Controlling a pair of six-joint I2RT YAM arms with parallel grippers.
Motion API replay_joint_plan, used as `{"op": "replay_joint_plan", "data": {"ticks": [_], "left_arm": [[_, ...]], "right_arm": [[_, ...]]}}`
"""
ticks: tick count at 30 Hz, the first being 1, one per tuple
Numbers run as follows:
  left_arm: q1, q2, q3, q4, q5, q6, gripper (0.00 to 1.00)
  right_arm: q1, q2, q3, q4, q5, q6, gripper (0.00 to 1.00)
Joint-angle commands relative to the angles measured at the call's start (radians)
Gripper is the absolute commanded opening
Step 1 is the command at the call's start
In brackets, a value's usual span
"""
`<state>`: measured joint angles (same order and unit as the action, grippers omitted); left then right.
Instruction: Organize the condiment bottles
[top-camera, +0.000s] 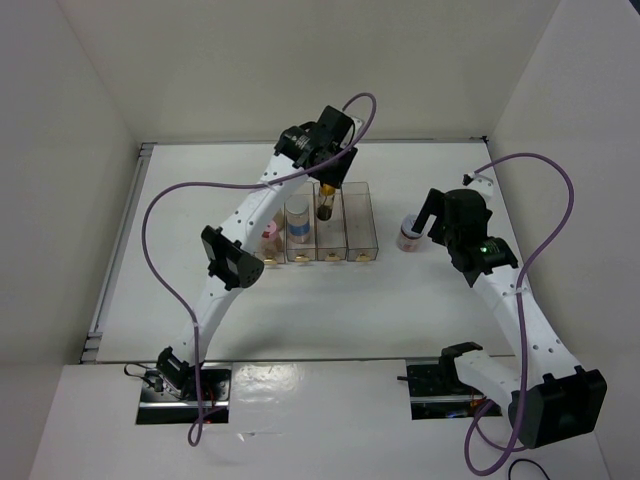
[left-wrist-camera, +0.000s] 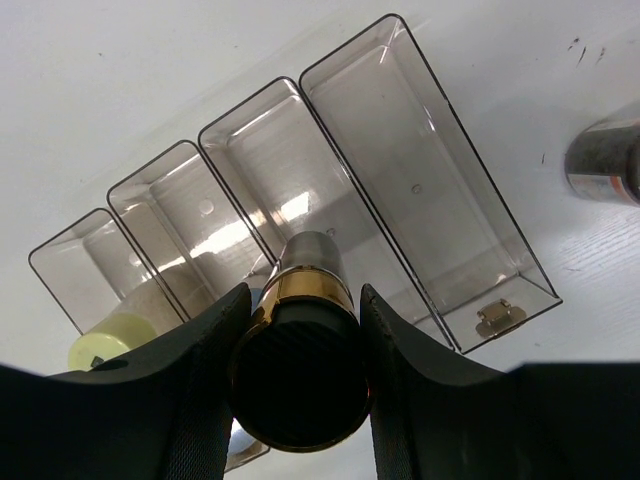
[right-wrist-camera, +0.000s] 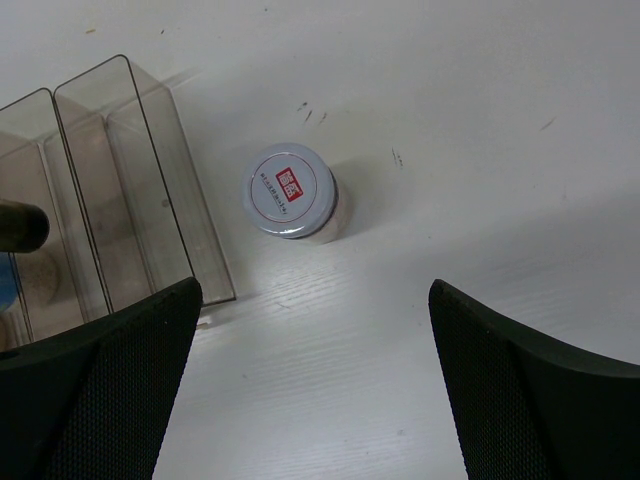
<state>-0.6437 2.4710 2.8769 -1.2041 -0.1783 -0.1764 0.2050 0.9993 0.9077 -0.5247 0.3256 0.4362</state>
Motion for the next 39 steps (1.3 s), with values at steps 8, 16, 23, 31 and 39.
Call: {"op": "replay_joint_plan", "data": {"ticks": [8, 16, 23, 31, 39], "left_arm": [[-0.001, 0.043, 0.055, 0.014, 0.019, -0.023, 0.46], [-0.001, 0.089, 0.099, 0.014, 0.051, -0.023, 0.46], [-0.001, 0.117, 0.122, 0.014, 0.060, -0.023, 0.46], [-0.001, 0.137, 0.131, 0.014, 0.069, -0.023, 0.48], [0.009, 0.146, 0.131, 0.014, 0.079, -0.023, 0.50]], "right_arm": [[-0.003, 0.002, -0.004, 0.023, 0.012, -0.002, 0.98], [-0.003, 0.012, -0.004, 0.023, 0.012, -0.002, 0.98], [-0.003, 0.032, -0.004, 0.023, 0.012, -0.002, 0.98], [-0.003, 0.032, -0.004, 0.023, 0.012, -0.002, 0.98], [-0.003, 0.041, 0.005, 0.023, 0.012, -0.002, 0.98]]}}
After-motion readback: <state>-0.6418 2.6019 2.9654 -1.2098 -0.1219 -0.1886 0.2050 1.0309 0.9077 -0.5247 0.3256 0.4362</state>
